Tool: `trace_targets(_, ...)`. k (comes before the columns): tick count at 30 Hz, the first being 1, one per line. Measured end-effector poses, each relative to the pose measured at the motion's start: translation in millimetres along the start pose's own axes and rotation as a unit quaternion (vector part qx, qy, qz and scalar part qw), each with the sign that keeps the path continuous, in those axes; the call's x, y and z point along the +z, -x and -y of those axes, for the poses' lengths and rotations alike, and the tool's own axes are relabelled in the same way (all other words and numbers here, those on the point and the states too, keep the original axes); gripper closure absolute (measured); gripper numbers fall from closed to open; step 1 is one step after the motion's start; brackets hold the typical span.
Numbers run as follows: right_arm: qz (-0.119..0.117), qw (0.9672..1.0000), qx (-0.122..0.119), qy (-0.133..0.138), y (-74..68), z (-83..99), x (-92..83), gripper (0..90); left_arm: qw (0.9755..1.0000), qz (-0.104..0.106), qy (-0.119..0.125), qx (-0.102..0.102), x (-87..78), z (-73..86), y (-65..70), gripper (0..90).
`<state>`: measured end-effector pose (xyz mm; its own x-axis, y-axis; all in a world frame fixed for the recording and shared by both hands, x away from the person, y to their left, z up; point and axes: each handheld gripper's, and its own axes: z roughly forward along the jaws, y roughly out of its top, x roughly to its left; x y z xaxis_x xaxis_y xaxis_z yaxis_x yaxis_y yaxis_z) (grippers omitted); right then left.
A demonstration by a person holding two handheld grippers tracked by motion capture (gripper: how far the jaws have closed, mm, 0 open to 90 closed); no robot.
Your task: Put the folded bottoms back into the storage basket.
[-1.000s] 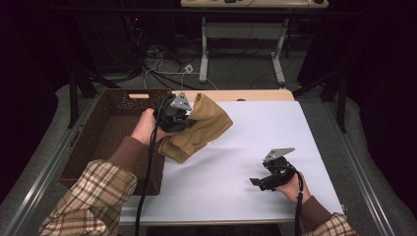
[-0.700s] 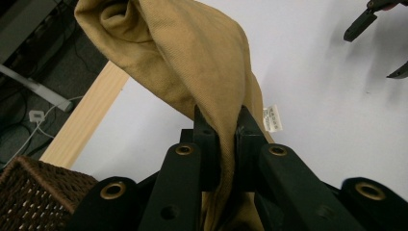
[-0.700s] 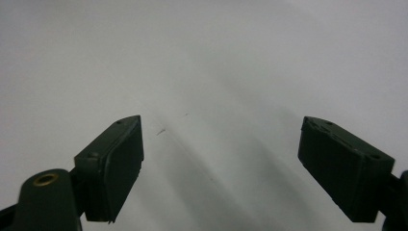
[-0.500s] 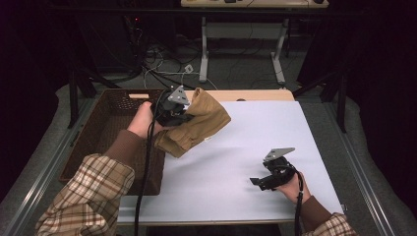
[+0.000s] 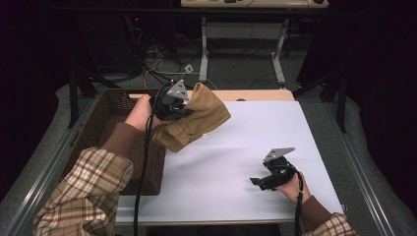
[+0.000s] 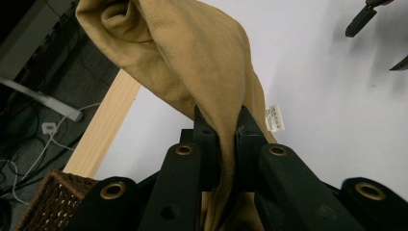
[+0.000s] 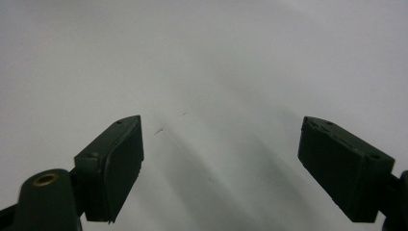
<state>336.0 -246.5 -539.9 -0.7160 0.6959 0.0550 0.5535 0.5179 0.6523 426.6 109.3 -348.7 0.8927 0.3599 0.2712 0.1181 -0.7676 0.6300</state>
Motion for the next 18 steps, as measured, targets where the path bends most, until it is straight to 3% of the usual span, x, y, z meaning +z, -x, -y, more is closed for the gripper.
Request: trace_targets(18,0.001,1.0000,-0.001,0.000,0.5,0.1,-0.1,15.7,0.9997,-0.024,0.002,-0.010,-20.3,-1.8,-14.2,83.9)
